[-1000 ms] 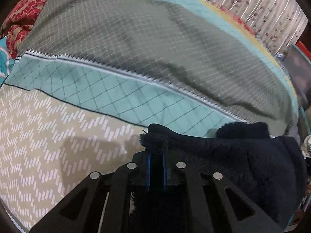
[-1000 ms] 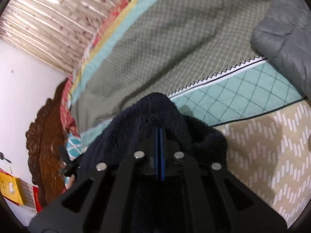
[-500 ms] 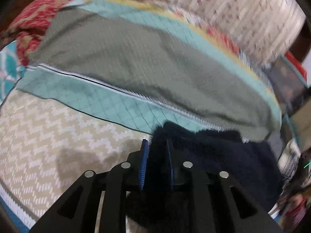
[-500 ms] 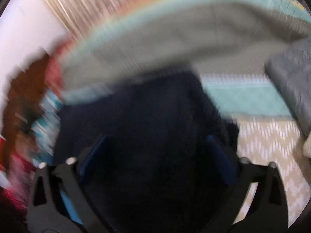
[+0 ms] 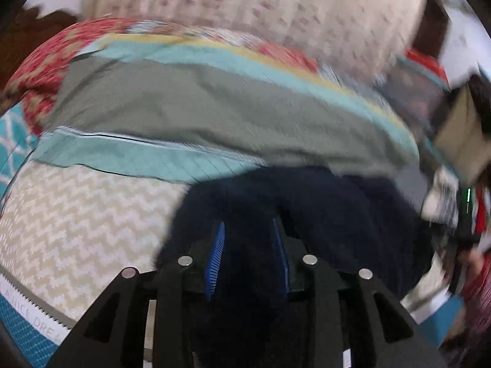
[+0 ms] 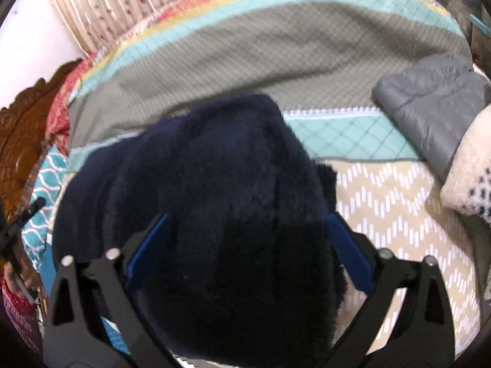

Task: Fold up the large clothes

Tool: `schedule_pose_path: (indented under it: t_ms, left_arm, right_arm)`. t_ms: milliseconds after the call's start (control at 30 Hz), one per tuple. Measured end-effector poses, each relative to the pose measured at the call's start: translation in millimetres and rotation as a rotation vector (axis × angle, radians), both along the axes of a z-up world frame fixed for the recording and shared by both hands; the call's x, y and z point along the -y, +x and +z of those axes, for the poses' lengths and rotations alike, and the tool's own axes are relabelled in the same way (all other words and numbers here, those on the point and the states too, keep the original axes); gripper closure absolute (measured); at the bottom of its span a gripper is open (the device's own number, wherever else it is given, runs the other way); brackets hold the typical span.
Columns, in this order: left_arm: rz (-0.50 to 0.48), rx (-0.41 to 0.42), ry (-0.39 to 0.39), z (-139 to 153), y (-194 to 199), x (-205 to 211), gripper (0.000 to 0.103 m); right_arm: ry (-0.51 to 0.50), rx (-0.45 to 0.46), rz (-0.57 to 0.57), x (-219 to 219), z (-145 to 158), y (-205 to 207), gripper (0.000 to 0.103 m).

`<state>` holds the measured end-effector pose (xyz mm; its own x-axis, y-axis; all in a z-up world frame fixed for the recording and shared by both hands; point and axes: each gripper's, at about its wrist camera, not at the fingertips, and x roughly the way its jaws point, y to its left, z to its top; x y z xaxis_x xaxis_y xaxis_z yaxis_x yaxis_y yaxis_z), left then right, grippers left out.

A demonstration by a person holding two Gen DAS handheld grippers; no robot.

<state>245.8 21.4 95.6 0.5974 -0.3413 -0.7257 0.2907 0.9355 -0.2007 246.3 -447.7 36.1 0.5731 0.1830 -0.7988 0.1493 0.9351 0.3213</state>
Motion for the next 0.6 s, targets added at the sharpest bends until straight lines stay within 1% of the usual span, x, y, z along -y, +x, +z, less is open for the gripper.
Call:
schedule_pose_path:
  t_ms: [67,100,167,200,267,300,367,400,467,600]
  left_arm:
    - [-0.031,-0.021,0.09,-21.6,3.6,23.8,0.044]
    - [-0.037,-0.026,0.181,-38.5,8.5,38.2,0.044]
    - [-0.038,-0.025,0.269,-60.2,14.1,49.4,0.044]
    - [-0.031,-0.029,0.283,-70.0,19.5,51.3,0.043]
    - [-0.013,-0.035,0.29,-77.1,26.4,50.9,0.043]
    - [-0.008,-0.048,0.293,-81.8,31.7,50.9,0.043]
    - [-0.002,-0.06,0.299,-83.5,36.5,51.4,0.043]
    - [-0.008,-0.056,0.32,-84.0,37.4,53.4,0.043]
    - [-0.02,-0.049,0.347,-86.0,36.9,55.1,0.043]
    - [-0.014,-0.046,0.355,-85.4,30.9,55.2,0.043]
  right_arm:
    - [-0.032,-0.069,-0.017,0.9,-21.8,10.3,0.014]
    - [-0.026,-0.094,-0.028,5.5,-33.6,14.9,0.014]
    - [0.019,-0.132,-0.08,16.4,-54.0,19.2,0.014]
    - [0.072,-0.131,-0.117,25.8,-64.1,18.8,0.013]
    - [0.148,-0.134,-0.161,35.4,-80.2,19.1,0.007]
    - [0.168,-0.128,-0.174,37.2,-84.2,18.8,0.006]
    - [0.15,-0.113,-0.176,33.3,-83.8,18.0,0.006]
    - [0.149,-0.112,-0.176,32.0,-83.2,16.7,0.006]
    - [0.171,-0.111,-0.181,31.9,-82.6,12.6,0.006]
    - [0.221,-0.112,-0.204,30.4,-78.6,-2.9,0.006]
